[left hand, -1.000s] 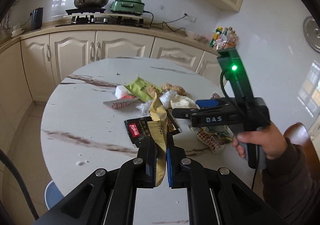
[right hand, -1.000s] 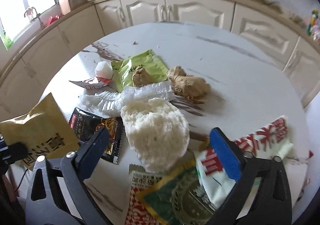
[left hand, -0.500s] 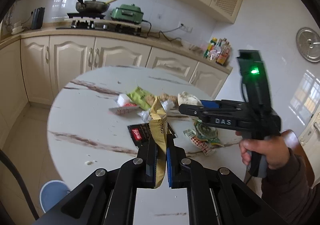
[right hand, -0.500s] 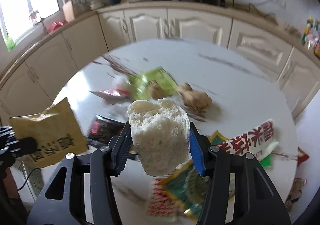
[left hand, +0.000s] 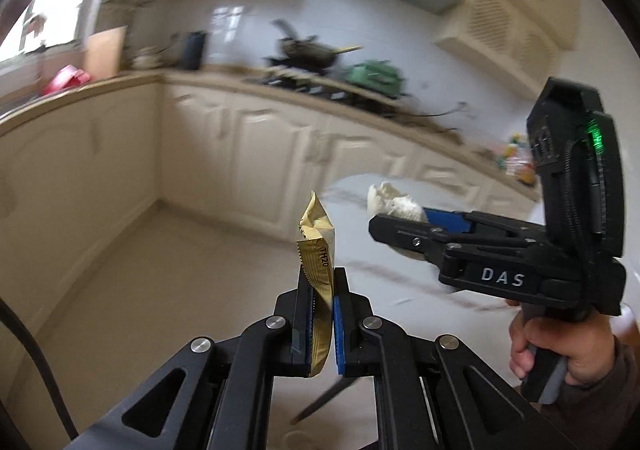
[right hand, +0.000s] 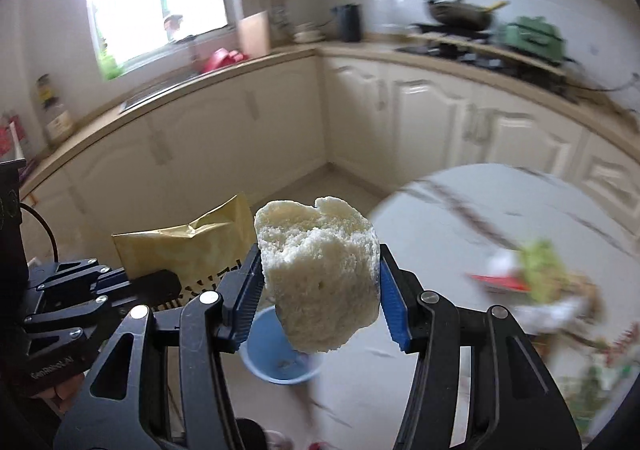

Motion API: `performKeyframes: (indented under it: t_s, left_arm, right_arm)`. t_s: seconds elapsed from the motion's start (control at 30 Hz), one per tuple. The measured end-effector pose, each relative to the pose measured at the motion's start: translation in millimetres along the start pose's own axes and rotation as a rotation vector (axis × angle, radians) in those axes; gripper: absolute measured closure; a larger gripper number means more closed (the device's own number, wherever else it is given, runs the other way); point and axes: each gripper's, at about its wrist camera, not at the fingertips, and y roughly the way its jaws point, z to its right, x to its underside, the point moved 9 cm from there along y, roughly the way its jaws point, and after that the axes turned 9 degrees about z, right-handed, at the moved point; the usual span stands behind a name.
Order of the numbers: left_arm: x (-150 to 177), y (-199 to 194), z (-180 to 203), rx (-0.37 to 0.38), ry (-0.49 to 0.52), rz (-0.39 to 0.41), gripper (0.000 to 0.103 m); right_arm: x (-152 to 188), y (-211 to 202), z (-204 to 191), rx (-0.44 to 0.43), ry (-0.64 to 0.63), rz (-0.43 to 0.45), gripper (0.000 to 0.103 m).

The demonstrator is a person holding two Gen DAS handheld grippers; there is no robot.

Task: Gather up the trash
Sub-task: 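Carry both items over the blue bin and open both tools to drop them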

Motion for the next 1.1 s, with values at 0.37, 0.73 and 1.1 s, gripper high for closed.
performKeyframes:
  t_s: [0.37, 0.73, 1.1]
  left_arm:
    - [138, 98, -155, -0.124, -0.238, -0.379, 0.099]
    - [208, 206, -216, -0.184, -0.34, -0.659, 0.074]
    - [157, 159, -219, -0.359, -0.361, -0.57, 0.05]
  right_arm:
    - [137, 197, -59, -0.004, -0.036, -0.359, 0.052]
    - [267, 298, -20, -0.01, 0.086, -0.656, 0.051]
    - [259, 299, -29, -0.048, 0.073, -0.639, 0.029]
